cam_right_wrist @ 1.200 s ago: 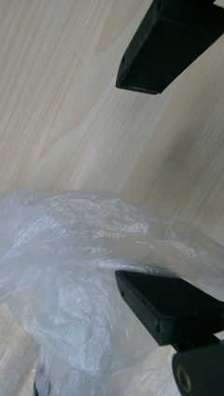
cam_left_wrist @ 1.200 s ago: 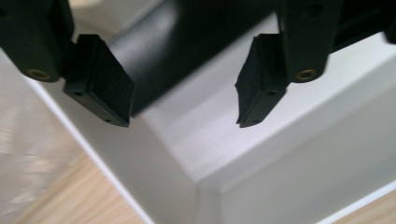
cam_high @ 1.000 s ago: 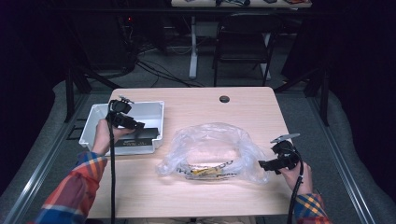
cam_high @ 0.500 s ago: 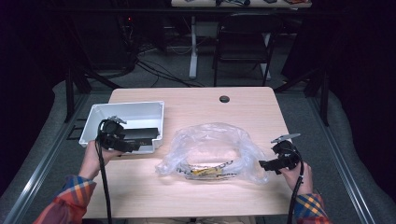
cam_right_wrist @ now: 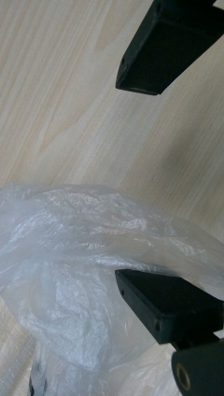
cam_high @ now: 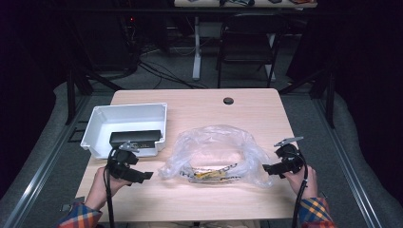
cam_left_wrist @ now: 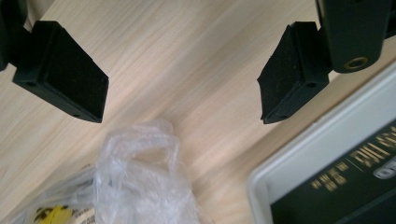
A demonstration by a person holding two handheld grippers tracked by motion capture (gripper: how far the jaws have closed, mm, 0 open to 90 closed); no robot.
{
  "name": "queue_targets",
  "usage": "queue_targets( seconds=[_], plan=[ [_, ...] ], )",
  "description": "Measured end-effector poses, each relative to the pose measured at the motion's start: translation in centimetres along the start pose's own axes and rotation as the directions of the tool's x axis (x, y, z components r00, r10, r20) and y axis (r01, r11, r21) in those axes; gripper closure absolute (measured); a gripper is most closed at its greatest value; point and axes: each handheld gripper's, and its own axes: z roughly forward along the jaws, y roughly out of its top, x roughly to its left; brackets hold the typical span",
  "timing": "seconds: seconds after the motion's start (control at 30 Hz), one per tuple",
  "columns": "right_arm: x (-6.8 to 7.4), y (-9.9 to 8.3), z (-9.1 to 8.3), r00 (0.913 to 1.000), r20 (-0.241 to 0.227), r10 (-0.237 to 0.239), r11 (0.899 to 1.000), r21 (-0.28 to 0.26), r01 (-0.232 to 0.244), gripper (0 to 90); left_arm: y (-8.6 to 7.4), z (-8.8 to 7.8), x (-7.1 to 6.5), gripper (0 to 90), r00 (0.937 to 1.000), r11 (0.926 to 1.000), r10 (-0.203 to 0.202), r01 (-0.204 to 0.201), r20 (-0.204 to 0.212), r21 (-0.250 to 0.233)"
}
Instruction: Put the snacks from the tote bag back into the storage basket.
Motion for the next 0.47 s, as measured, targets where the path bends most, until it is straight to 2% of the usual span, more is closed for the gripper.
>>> queue_targets(
  seconds=[0.1,0.17,0.27,0.33,0.47],
  plan=[
    [0.1,0.0,0.0,1.0,0.005,-0.004,1.0,-0.001,0.004,7.5,-1.0,1.0,-0.4,15.7,0.9997,0.9999,-0.016,0.016,0.02,-0.005],
    [0.1,0.0,0.0,1.0,0.005,-0.005,1.0,-0.002,0.005,7.5,-1.5,1.7,-0.6,15.7,0.9992,0.9998,-0.017,0.017,0.035,0.014],
    [0.1,0.0,0.2,1.0,0.007,-0.004,1.0,-0.005,0.004,7.6,-1.9,2.6,-0.8,15.5,0.9998,0.9988,0.0,-0.001,0.019,0.049],
    [0.1,0.0,0.2,0.9999,0.011,-0.013,1.0,0.002,0.013,7.5,-2.0,2.9,-0.9,15.4,0.9996,0.9988,0.003,-0.005,0.028,0.049],
    [0.2,0.1,0.3,0.9997,0.016,-0.019,1.0,-0.003,0.019,7.6,-1.8,3.3,-0.9,15.3,0.9993,0.9975,0.034,-0.035,0.011,0.062]
  ],
)
